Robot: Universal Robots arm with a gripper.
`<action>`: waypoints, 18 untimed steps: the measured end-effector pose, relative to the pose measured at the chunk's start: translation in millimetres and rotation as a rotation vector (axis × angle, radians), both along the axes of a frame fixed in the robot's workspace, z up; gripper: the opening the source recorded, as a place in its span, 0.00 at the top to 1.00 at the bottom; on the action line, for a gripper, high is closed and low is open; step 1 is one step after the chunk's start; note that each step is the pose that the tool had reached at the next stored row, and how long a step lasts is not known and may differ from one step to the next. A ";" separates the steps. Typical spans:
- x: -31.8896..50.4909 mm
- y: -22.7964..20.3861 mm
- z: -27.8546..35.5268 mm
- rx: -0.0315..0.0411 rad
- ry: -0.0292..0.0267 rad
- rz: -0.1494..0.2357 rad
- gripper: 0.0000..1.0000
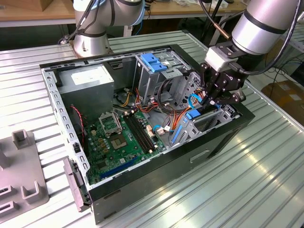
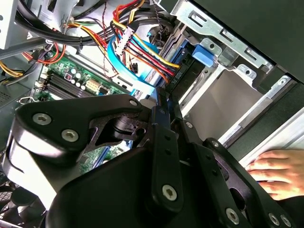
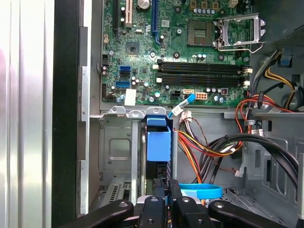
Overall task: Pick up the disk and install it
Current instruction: 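Insert the second disk wire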
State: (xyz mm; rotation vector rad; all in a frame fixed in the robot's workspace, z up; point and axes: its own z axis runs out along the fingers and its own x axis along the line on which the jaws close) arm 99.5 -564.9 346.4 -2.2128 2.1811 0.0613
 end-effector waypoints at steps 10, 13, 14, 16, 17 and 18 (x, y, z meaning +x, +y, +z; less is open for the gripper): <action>0.1 0.0 1.2 0.0021 0.0001 0.000 0.84; 0.1 0.0 1.4 0.0020 0.0001 0.000 0.84; 0.1 0.0 1.6 0.0019 0.0001 0.000 0.84; 0.1 0.0 1.7 0.0021 0.0001 0.000 0.84; 0.1 0.0 1.7 0.0020 0.0001 0.000 0.84; 0.1 0.1 1.8 0.0018 0.0001 0.000 0.84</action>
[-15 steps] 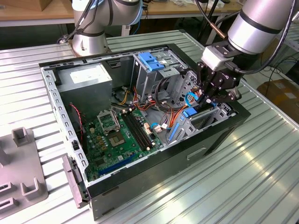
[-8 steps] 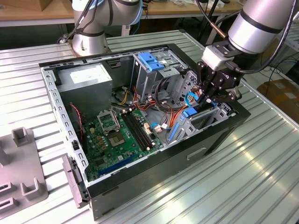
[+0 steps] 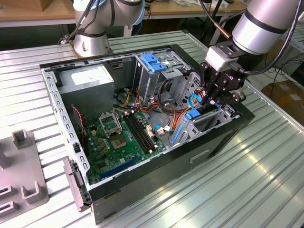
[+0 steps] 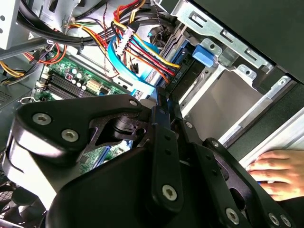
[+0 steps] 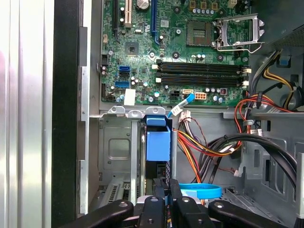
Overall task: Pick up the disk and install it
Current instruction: 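Insert the second disk wire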
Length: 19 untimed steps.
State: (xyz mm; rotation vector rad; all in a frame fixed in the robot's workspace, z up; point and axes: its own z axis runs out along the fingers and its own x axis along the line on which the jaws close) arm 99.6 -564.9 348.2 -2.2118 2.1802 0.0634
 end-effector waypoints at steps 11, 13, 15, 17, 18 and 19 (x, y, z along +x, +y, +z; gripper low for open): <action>0.0 1.4 -0.4 0.0000 0.0000 0.000 0.84; 0.0 1.4 -0.8 0.0000 0.0000 0.000 0.84; 0.0 1.4 -1.1 0.0001 0.0000 0.000 0.84; 0.0 1.3 -1.5 0.0000 0.0000 0.000 0.84; 0.0 1.4 -1.7 0.0000 0.0000 0.000 0.84; 0.0 1.4 -1.9 0.0001 0.0000 0.000 0.84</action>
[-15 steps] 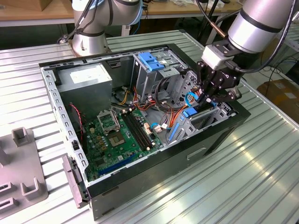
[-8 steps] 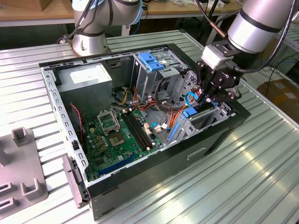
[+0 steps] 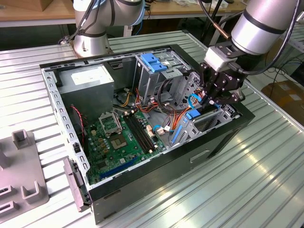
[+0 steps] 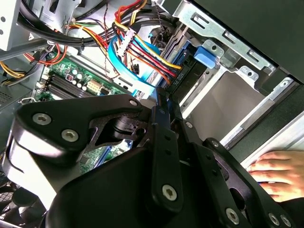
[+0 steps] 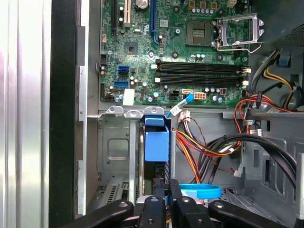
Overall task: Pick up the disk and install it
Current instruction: 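Insert the second disk wire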
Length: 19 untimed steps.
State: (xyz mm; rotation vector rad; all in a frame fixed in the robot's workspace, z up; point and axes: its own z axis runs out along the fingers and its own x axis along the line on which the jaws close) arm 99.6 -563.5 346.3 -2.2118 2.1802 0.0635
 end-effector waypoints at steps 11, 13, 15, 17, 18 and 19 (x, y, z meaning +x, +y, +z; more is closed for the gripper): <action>0.0 0.0 -4.8 -0.0001 0.0000 0.000 0.84; 0.0 0.0 -5.0 0.0001 -0.0001 0.000 0.84; 0.1 0.0 -5.1 0.0001 -0.0001 0.000 0.83; 0.7 0.0 -3.6 0.0002 0.0000 0.000 0.77; 0.8 0.0 -1.4 0.0001 0.0000 0.000 0.77; 1.0 0.1 2.4 0.0002 0.0000 0.000 0.77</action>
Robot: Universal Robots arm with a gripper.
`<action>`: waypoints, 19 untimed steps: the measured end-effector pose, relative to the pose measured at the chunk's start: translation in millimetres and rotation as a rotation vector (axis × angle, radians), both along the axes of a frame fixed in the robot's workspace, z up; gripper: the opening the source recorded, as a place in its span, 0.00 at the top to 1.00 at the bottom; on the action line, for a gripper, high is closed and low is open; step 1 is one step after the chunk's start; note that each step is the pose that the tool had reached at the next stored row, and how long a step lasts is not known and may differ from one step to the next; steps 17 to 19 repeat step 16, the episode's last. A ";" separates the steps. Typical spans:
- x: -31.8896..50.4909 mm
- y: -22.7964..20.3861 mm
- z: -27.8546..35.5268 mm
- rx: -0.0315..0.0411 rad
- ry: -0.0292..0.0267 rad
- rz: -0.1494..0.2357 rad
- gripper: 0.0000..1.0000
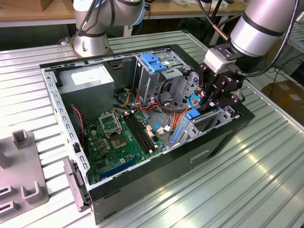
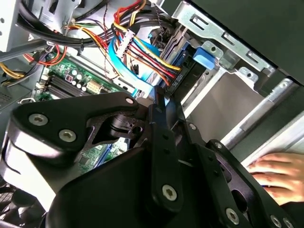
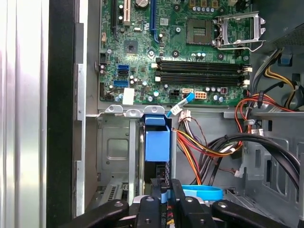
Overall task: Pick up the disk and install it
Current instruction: 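Insert the second disk wire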
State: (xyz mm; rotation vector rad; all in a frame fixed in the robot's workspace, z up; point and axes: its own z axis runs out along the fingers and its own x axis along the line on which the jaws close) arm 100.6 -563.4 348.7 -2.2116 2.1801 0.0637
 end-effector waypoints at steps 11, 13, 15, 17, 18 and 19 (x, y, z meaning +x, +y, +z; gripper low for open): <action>0.2 0.6 9.8 -0.0003 0.0000 0.000 0.90; 0.2 0.6 9.8 -0.0003 0.0000 0.000 0.90; 0.2 0.7 9.8 -0.0003 0.0000 0.000 0.90; 0.2 0.7 9.8 -0.0002 0.0000 0.000 0.90; 0.2 0.7 9.8 -0.0002 0.0000 0.000 0.90; 0.2 0.7 9.8 -0.0002 0.0000 0.000 0.90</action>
